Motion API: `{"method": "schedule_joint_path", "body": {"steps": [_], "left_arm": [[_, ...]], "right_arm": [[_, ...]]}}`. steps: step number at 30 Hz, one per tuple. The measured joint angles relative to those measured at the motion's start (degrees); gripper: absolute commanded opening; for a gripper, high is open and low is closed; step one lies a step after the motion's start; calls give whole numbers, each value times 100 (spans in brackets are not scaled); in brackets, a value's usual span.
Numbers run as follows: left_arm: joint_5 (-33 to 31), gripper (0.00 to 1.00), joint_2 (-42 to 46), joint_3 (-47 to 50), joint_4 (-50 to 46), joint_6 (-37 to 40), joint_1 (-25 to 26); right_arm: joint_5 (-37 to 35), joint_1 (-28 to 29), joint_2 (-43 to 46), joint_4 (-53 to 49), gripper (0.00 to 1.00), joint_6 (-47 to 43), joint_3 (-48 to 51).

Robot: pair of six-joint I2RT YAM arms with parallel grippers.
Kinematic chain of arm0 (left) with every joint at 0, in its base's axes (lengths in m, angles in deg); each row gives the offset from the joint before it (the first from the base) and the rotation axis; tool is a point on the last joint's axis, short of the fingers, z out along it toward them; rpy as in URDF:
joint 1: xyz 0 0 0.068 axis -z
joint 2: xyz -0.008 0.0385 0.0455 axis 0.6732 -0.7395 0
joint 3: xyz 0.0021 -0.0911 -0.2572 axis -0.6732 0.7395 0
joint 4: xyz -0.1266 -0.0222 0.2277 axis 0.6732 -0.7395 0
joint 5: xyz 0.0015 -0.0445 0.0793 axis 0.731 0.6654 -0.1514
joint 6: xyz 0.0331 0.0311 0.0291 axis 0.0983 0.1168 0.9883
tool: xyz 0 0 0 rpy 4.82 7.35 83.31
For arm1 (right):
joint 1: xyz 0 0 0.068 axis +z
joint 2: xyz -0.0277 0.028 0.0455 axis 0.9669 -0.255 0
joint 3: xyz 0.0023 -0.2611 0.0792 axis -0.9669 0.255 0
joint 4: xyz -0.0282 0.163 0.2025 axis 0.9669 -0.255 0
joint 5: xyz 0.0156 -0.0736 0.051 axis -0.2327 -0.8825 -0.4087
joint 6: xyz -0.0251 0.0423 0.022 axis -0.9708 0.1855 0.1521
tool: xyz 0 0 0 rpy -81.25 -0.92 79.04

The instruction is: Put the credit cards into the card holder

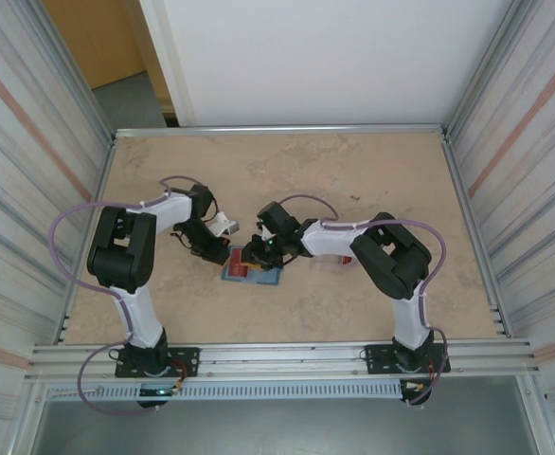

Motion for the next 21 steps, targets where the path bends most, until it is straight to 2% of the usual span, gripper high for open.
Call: {"method": "schedule_joint_path", "body": {"steps": [11,21], "left_arm": [[-4,4,0,2,-2,-2,-2],[-11,8,26,28,20,-35,-2]], "right_arm": [[2,28,-184,-205,25,0,-236],[-203,66,-118,-706,30,-400,-417]]}}
